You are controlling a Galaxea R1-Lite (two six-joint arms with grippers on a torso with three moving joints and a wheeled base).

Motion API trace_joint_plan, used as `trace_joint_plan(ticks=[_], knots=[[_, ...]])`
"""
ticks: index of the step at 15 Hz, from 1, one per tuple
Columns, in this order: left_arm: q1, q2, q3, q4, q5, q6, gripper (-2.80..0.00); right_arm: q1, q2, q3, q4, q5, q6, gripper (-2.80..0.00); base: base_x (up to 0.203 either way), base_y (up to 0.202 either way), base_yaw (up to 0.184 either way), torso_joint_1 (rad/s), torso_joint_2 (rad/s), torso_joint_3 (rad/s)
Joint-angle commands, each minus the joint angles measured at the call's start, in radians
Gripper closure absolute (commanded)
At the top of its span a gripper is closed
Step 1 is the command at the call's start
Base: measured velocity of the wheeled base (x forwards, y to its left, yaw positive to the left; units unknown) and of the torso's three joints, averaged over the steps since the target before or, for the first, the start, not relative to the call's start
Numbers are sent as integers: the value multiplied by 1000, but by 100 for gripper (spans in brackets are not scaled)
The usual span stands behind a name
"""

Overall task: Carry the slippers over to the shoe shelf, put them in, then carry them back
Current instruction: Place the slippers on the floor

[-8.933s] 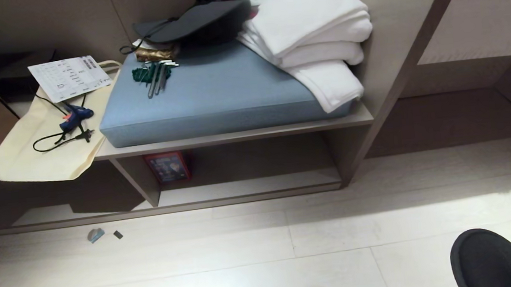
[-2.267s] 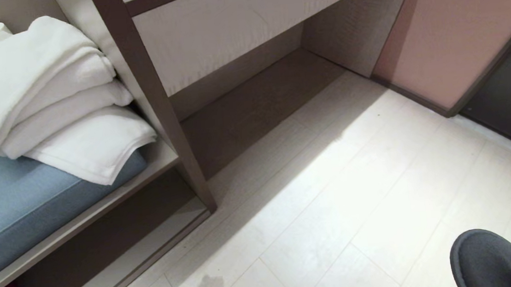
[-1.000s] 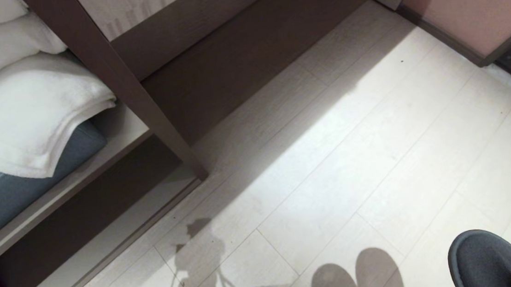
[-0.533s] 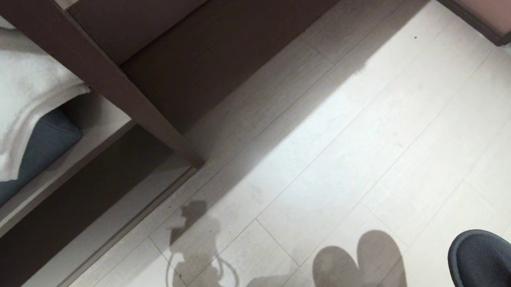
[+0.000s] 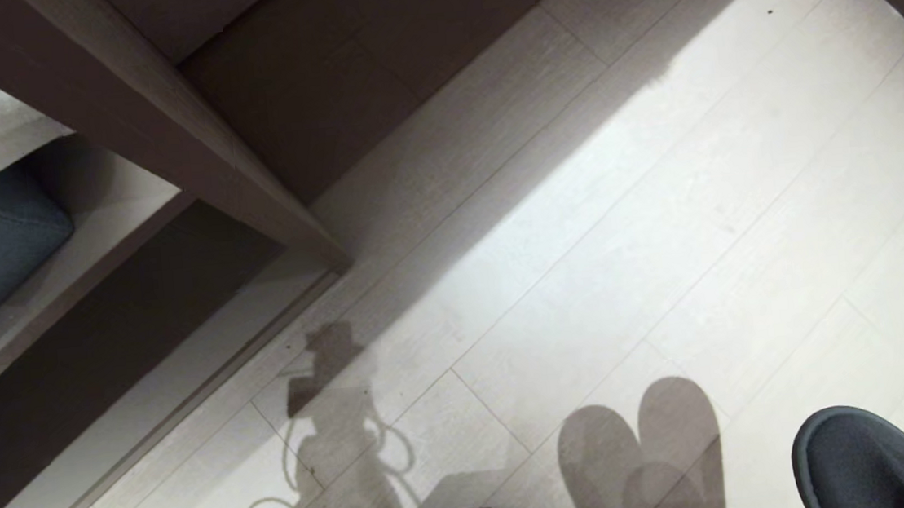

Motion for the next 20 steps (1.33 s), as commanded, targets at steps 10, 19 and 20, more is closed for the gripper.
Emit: trace_joint_plan(ticks=[10, 19, 20], knots=[[0, 1, 0, 0, 0, -1, 0, 0, 2, 0, 0, 0, -3, 0, 0, 0, 0, 3, 4, -198], [0, 1, 0, 0, 0, 0, 0, 0, 2, -2, 0, 0, -23, 0, 0, 0, 0, 2, 1, -159], [2, 0, 0, 0, 0, -1, 0, 0, 2, -2, 0, 0, -21, 0, 0, 0, 0, 5, 5, -42]])
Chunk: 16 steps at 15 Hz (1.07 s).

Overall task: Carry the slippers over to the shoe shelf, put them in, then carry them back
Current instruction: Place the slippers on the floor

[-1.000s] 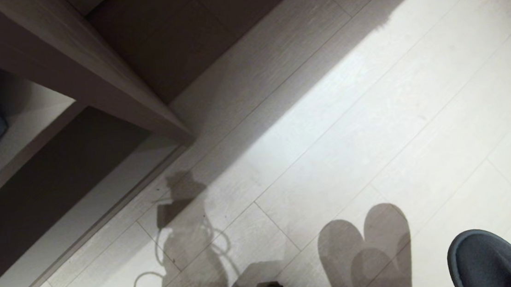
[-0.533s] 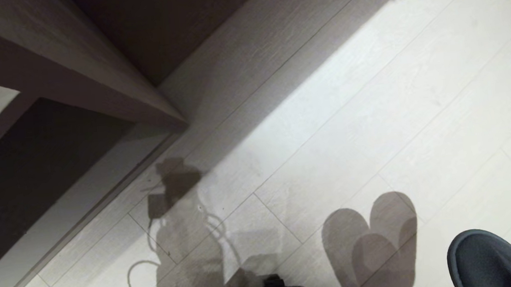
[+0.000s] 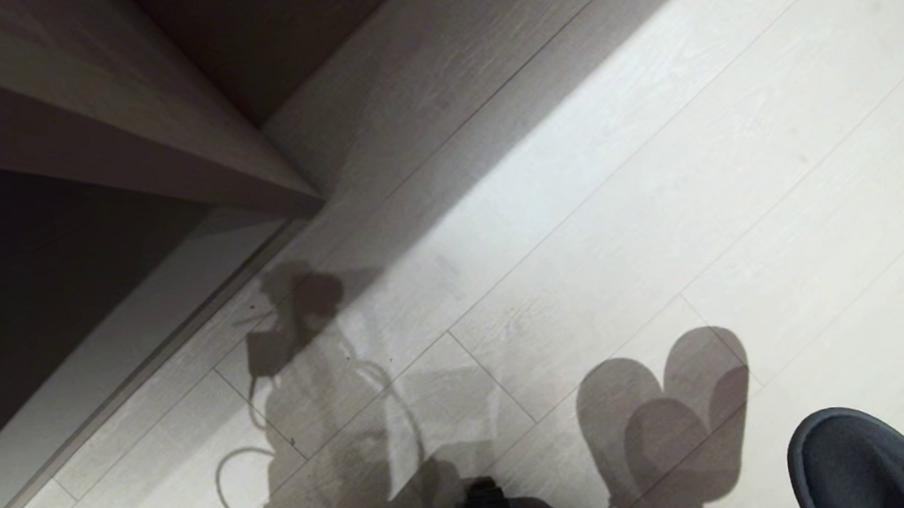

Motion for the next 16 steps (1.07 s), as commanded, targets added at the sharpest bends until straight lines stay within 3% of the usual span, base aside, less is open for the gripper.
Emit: trace_joint_plan(ticks=[1, 6, 11, 16], knots=[[0, 0, 0, 0, 0, -1, 0, 0, 1, 0, -1, 2, 4, 0, 0, 0, 0, 0, 0, 0], [0, 1, 0, 0, 0, -2, 0, 0, 0, 0, -14, 3, 11, 0, 0, 0, 0, 0, 0, 0], [0, 1, 0, 0, 0, 0, 0, 6, 146, -179, 7, 82, 32, 0, 0, 0, 0, 0, 0, 0], [0, 0, 0, 0, 0, 0, 0, 13, 505, -314, -44, 249, -130, 0, 0, 0, 0, 0, 0, 0]])
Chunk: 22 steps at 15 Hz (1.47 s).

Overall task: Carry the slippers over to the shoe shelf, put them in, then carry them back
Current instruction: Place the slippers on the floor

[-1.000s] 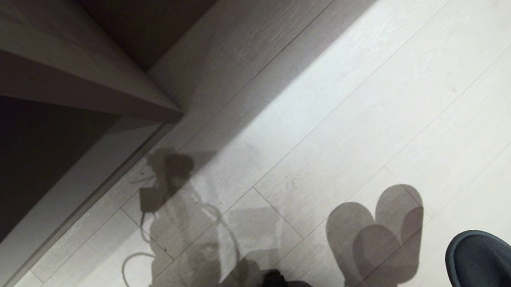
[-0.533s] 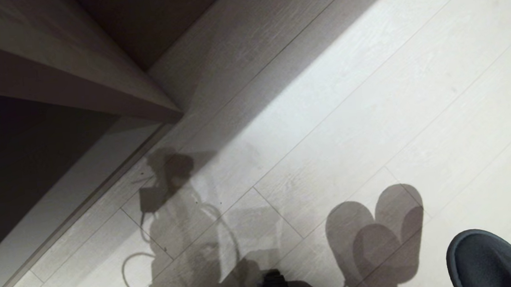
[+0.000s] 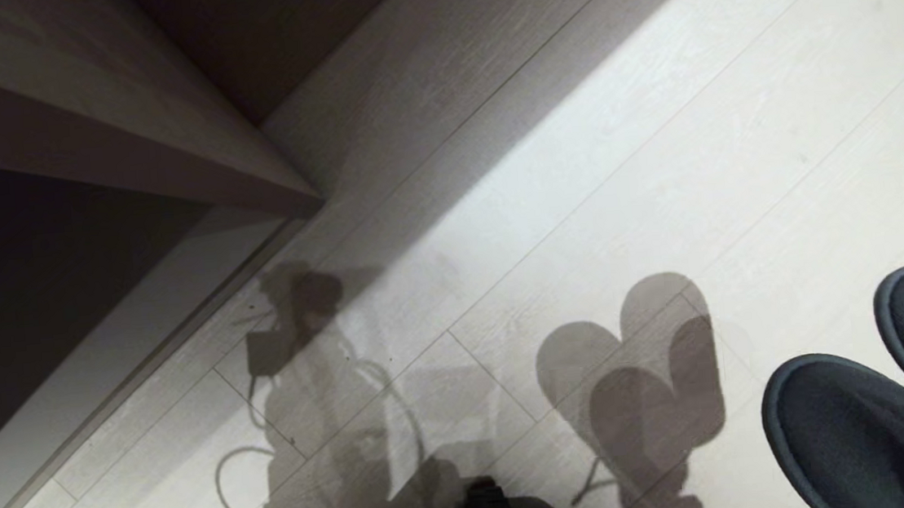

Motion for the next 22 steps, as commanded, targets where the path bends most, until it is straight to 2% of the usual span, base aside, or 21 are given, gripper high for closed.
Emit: trace_joint_plan(ticks=[1, 4, 7, 11, 13, 15, 18, 22], knots=[[0, -1, 0, -1, 0, -1, 0, 2, 271, -53, -75, 79, -29, 0, 0, 0, 0, 0, 0, 0], [1, -1, 0, -1, 0, -1, 0, 2, 588, -119, -310, 178, -77, 0, 0, 0, 0, 0, 0, 0], [1, 0, 0, -1, 0, -1, 0, 18, 890, -264, -529, 253, -109, 0, 0, 0, 0, 0, 0, 0], [0, -1, 0, -1, 0, 1, 0, 120, 1193, -487, -744, 289, -111, 0, 0, 0, 0, 0, 0, 0], [2, -1, 0, -1, 0, 1, 0, 197, 1309, -557, -868, 254, -70, 0, 0, 0, 0, 0, 0, 0], [0, 0, 0, -1, 0, 1, 0, 272, 1407, -593, -976, 177, -43, 0, 0, 0, 0, 0, 0, 0], [0, -1, 0, -1, -1, 1, 0, 312, 1544, -636, -1124, 41, -40, 0, 0, 0, 0, 0, 0, 0], [0, 1, 0, -1, 0, 1, 0, 324, 1704, -736, -1250, 12, -50, 0, 0, 0, 0, 0, 0, 0]])
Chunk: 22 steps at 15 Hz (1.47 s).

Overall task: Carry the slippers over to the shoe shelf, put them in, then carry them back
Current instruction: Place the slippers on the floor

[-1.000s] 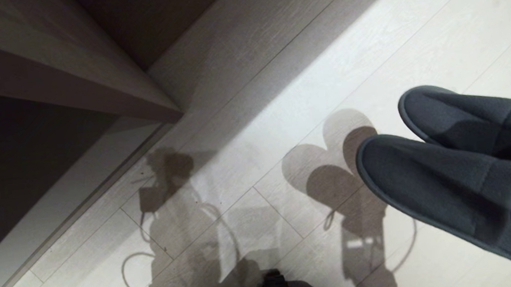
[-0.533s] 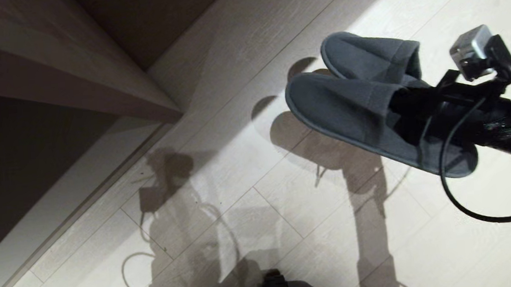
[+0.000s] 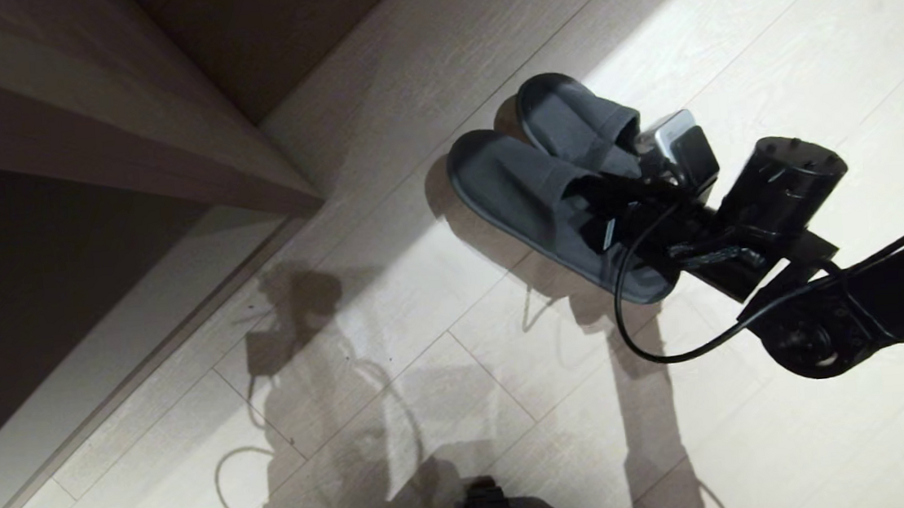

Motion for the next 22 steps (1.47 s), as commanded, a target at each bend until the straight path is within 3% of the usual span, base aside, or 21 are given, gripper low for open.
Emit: trace_joint_plan(ticks=[1, 9, 10, 11, 17, 22], knots=[[0, 0, 0, 0, 1, 0, 0, 5, 124, -91, -21, 10, -12, 0, 0, 0, 0, 0, 0, 0], [0, 0, 0, 0, 1, 0, 0, 3, 241, -403, 162, 95, -60, 0, 0, 0, 0, 0, 0, 0], [0, 1, 0, 0, 1, 0, 0, 3, 258, -446, 172, 94, -61, -252, 0, 0, 0, 0, 0, 0], [0, 0, 0, 0, 1, 0, 0, 3, 268, -471, 194, 91, -62, -280, 0, 0, 0, 0, 0, 0], [0, 0, 0, 0, 1, 0, 0, 4, 264, -458, 249, 85, -72, -280, 0, 0, 0, 0, 0, 0], [0, 0, 0, 0, 0, 0, 0, 5, 222, -352, 258, 70, -106, -280, 0, 0, 0, 0, 0, 0]])
